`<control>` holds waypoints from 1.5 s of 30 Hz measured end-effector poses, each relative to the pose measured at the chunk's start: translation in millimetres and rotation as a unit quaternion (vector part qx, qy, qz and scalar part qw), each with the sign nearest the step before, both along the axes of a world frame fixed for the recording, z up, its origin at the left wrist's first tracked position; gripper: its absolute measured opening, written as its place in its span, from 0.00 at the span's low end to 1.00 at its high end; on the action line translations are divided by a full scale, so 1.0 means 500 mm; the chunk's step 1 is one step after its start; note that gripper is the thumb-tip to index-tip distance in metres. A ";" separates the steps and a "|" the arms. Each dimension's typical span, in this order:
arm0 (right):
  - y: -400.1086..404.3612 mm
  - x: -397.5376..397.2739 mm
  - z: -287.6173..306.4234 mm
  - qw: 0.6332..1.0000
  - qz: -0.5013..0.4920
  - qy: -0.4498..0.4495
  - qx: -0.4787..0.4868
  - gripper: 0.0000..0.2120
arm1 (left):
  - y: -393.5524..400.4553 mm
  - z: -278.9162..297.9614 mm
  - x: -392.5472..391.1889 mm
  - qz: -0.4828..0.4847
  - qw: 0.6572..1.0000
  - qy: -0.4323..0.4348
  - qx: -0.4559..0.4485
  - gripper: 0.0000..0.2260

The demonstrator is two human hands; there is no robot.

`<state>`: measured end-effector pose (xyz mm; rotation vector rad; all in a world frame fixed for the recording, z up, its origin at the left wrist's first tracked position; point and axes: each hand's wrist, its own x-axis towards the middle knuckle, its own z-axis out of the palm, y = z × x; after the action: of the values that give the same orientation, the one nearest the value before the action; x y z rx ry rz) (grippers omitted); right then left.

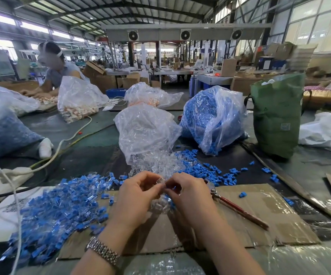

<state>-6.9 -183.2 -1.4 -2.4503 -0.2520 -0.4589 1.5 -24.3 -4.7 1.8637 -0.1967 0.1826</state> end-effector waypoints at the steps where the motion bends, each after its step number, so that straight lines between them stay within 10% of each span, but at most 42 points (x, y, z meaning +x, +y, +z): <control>1: 0.001 -0.001 0.002 0.997 0.010 0.026 0.068 0.02 | 0.002 0.001 0.002 -0.001 0.999 0.015 -0.040 0.05; 6: -0.008 -0.006 0.015 0.939 0.078 0.112 0.315 0.04 | 0.016 0.009 0.005 -0.055 0.975 0.077 -0.204 0.08; 12: -0.024 -0.004 0.024 0.887 0.068 0.114 0.443 0.02 | 0.015 0.006 0.000 -0.027 0.995 0.022 -0.093 0.06; 28: -0.012 -0.018 0.020 0.967 0.081 -0.025 0.242 0.11 | 0.009 -0.004 -0.005 0.012 0.993 -0.077 0.086 0.09; 39: -0.001 -0.014 0.011 0.981 0.096 -0.099 0.137 0.10 | 0.004 0.002 -0.014 -0.033 0.998 -0.042 0.018 0.09; 45: -0.010 -0.018 0.018 0.971 0.101 -0.072 0.206 0.07 | 0.035 0.011 -0.007 -0.125 0.974 0.092 -0.167 0.12</control>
<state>-15.8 -188.1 7.7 -1.9665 -0.4185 -0.5406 -2.1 -7.0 0.5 1.4955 -0.2532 -0.1249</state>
